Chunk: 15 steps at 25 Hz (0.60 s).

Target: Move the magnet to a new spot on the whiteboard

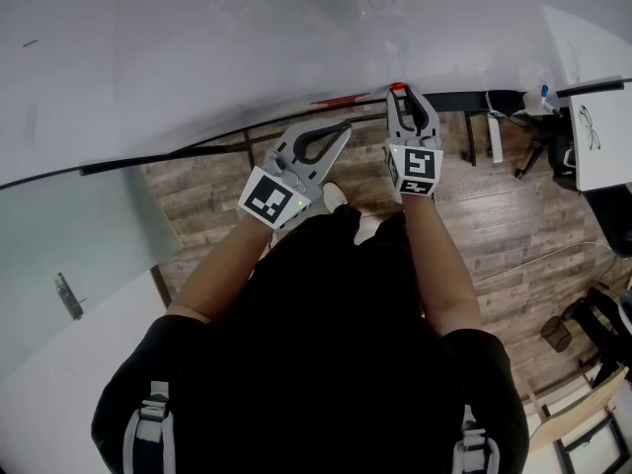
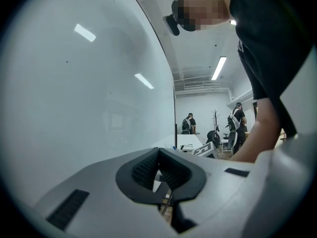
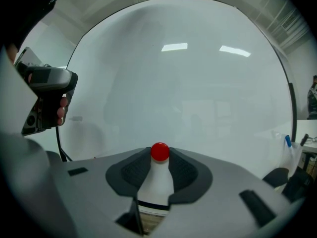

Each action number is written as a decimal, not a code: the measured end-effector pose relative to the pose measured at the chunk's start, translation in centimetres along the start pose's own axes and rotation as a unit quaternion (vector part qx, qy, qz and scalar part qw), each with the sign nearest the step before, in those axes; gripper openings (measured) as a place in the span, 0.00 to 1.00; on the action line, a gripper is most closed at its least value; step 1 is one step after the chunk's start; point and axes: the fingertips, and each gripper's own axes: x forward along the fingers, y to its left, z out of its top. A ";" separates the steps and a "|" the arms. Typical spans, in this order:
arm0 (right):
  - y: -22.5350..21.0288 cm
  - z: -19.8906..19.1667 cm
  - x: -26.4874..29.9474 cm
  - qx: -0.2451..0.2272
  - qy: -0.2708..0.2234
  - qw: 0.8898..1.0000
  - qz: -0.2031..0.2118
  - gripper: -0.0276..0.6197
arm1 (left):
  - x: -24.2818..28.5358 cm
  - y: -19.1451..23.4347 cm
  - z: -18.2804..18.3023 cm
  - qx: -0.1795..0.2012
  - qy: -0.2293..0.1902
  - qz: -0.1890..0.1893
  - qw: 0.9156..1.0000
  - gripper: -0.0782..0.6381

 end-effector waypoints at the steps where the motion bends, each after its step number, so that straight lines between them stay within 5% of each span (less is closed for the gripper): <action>1: 0.1 0.3 -0.1 0.000 -0.002 1.000 0.001 0.21 | -0.1 0.0 0.1 0.000 0.000 0.001 1.000 0.12; 15: 2.6 3.0 -3.1 -0.004 -0.020 0.999 0.034 0.21 | -1.8 -0.5 0.6 0.009 -0.001 0.011 1.000 0.12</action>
